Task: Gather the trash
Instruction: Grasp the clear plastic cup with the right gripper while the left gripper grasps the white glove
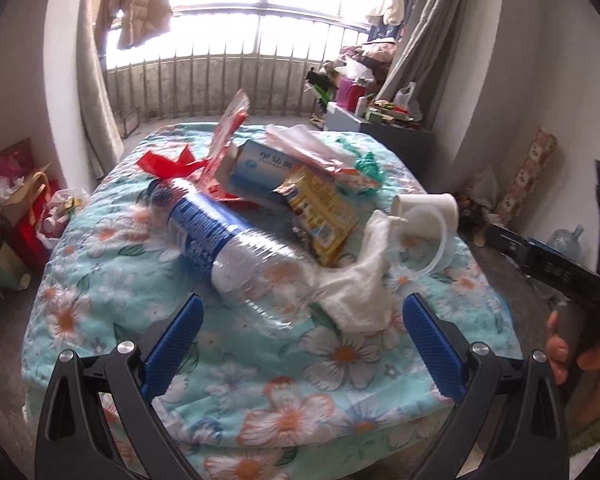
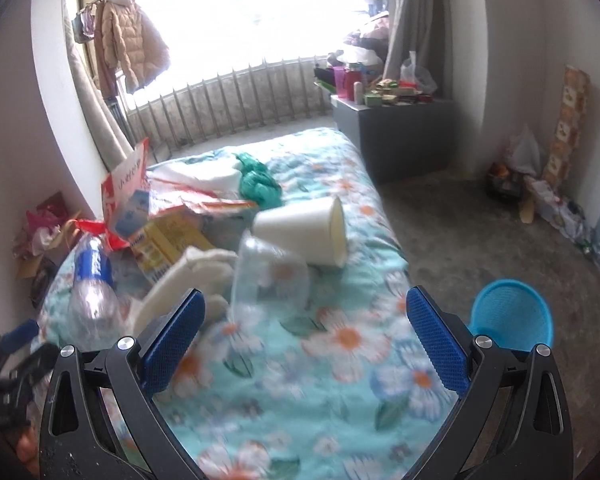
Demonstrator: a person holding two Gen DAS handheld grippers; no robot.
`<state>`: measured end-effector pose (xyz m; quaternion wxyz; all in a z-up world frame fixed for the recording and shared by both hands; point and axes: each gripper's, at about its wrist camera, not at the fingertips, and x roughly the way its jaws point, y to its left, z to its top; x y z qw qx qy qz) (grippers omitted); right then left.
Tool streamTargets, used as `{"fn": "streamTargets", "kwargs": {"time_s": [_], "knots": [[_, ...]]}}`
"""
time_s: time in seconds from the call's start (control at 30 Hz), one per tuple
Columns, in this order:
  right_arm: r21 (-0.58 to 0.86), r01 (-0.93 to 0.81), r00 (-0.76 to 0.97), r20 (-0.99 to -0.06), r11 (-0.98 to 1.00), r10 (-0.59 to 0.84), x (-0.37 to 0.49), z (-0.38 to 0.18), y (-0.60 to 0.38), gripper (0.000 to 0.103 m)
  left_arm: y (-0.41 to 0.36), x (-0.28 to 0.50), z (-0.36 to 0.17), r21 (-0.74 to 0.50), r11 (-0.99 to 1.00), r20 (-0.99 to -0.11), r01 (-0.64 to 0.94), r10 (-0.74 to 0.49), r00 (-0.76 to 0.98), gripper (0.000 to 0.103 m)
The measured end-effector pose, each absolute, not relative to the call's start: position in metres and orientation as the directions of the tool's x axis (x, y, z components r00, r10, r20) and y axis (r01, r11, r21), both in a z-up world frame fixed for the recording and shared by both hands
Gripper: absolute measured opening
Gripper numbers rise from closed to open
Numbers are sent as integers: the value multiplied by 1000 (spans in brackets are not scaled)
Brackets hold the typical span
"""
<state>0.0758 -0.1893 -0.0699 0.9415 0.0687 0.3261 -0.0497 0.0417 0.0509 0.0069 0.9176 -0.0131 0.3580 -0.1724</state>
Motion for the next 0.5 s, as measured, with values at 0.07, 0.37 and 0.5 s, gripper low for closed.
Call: {"fn": "streamTargets", "kwargs": {"time_s": [0.07, 0.37, 0.5], "knots": [[86, 113, 784, -620, 990, -36, 91, -68, -183, 87, 38, 41, 11, -143, 921, -624, 362, -368, 690, 98], [91, 61, 697, -717, 994, 23, 133, -90, -186, 23, -19, 49, 9, 85, 862, -584, 500, -363, 726, 87], [114, 111, 681, -732, 987, 8, 118, -92, -211, 6, -33, 68, 1, 90, 847, -630, 524, -358, 689, 66]]}}
